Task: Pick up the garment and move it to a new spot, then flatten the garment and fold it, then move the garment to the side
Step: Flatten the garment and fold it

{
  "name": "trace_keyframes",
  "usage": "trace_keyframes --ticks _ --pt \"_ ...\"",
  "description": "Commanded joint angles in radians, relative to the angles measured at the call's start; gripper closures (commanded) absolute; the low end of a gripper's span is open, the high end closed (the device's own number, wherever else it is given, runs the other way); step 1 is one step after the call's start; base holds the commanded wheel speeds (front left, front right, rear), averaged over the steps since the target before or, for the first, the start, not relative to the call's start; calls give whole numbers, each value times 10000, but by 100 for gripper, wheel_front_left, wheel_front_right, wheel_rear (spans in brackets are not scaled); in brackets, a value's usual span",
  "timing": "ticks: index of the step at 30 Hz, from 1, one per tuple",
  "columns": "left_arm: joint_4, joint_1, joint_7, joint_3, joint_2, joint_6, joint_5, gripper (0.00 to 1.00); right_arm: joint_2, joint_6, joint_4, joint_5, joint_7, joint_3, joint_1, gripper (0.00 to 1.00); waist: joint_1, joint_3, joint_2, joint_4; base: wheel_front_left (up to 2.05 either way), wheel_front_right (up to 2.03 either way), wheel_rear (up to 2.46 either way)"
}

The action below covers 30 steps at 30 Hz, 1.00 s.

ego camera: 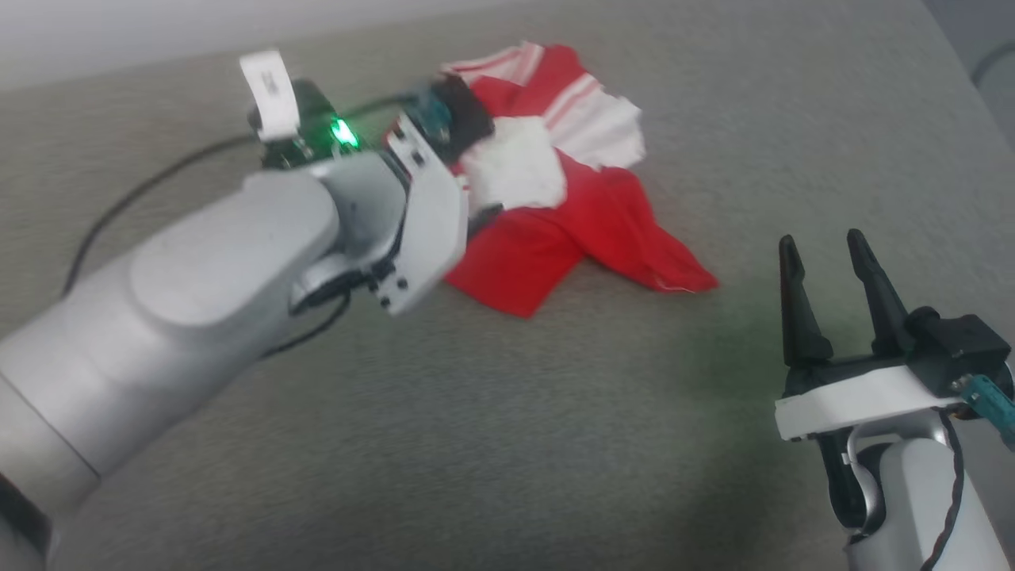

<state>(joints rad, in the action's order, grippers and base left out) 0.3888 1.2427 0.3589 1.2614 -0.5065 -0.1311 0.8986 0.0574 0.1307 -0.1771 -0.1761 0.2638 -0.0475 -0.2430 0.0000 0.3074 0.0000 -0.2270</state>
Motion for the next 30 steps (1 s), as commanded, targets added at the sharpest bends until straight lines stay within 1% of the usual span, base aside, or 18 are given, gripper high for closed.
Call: trace_keyframes --ticks 1,3,6,11,12,13,15,16,17,20,23,27,30 --pt "195 272 105 133 -8 12 177 0 -64 1 -21 -87 9 43 -135 0 0 502 0 -620 0 0 0" --pt "329 353 276 186 -27 12 365 0 -76 1 -35 -102 10 56 -153 0 0 555 0 -751 0 0 0" --pt "184 176 581 182 -105 12 331 0 -80 1 -36 -259 10 88 -162 0 0 586 0 -842 0 0 0" --pt "173 74 479 187 -235 12 -185 0 -81 1 -21 -371 10 189 -211 0 0 597 0 -836 0 0 0" --pt "230 63 401 187 -225 12 -195 8 -78 1 -13 -371 10 227 -242 0 0 598 0 -813 0 0 0" --pt "303 73 288 188 -206 12 -147 27 -78 1 -5 -367 9 257 -265 0 0 597 0 -789 0 0 0" --pt "411 110 111 187 -130 12 -85 86 -74 1 7 -355 9 309 -284 0 0 597 0 -751 0 0 0" --pt "486 181 -55 187 -99 12 -103 98 -75 1 -2 -341 10 322 -295 0 0 593 0 -727 0 0 0" --pt "567 216 -189 189 -73 12 -130 100 -75 1 -14 -322 9 332 -312 0 0 587 0 -707 0 0 0" --pt "712 202 -390 188 27 12 -140 100 -72 1 -36 -286 9 322 -334 0 0 564 0 -656 0 0 0" --pt "1045 242 -840 188 131 11 317 100 -73 1 -23 -228 10 269 -307 0 0 510 0 -535 0 0 0" --pt "1565 300 -1689 -205 285 11 1823 100 -74 1 -19 -131 9 125 -124 0 0 342 0 -211 0 0 0" --pt "1784 19 -2209 -720 27 11 2967 100 -70 1 -33 -12 10 69 -38 0 0 186 0 86 0 0 0"
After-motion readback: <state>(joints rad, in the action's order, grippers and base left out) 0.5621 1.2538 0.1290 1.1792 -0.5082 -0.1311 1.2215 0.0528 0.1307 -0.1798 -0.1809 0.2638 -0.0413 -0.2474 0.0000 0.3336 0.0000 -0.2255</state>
